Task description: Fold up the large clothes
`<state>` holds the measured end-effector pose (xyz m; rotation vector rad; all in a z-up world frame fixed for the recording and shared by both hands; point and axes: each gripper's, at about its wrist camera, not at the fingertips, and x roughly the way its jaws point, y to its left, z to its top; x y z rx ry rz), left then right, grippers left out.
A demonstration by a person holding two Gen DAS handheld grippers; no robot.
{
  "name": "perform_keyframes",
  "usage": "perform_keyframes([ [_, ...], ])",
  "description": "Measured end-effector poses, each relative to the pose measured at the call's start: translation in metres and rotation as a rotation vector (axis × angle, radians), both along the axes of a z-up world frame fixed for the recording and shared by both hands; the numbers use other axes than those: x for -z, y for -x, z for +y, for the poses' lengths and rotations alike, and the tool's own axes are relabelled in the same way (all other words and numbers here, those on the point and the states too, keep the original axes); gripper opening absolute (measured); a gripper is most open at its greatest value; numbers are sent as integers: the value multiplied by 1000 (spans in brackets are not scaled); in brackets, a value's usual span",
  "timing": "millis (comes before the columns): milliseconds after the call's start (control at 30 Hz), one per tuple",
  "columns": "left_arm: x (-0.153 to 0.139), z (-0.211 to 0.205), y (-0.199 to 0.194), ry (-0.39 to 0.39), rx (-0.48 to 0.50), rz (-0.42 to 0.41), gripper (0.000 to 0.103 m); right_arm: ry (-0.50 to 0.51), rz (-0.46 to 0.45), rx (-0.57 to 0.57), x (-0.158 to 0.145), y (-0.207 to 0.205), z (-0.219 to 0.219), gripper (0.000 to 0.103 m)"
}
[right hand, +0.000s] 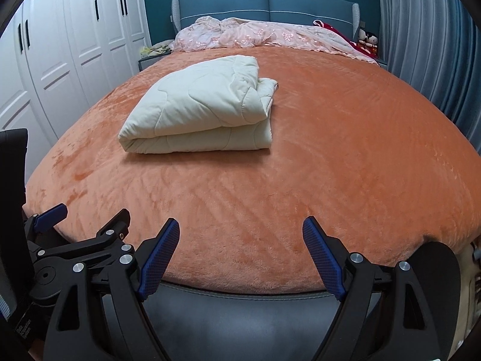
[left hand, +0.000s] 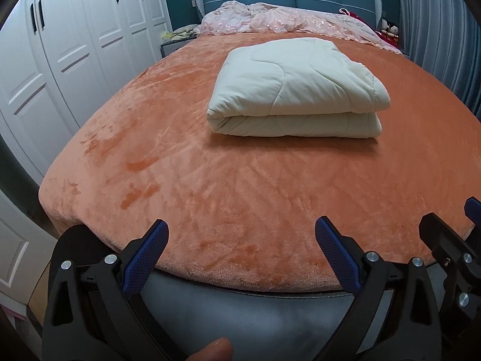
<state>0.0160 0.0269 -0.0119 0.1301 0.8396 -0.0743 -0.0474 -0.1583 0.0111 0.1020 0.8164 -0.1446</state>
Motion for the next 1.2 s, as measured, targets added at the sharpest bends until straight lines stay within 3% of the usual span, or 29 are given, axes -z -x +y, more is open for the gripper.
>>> perform_keyframes([
  [933, 5, 4, 7, 9, -9, -40, 95, 32, -30, -5, 1, 7, 2, 82],
  [1200, 4, -10, 13, -29, 56, -62, 94, 12, -42, 0, 0, 9, -4, 82],
])
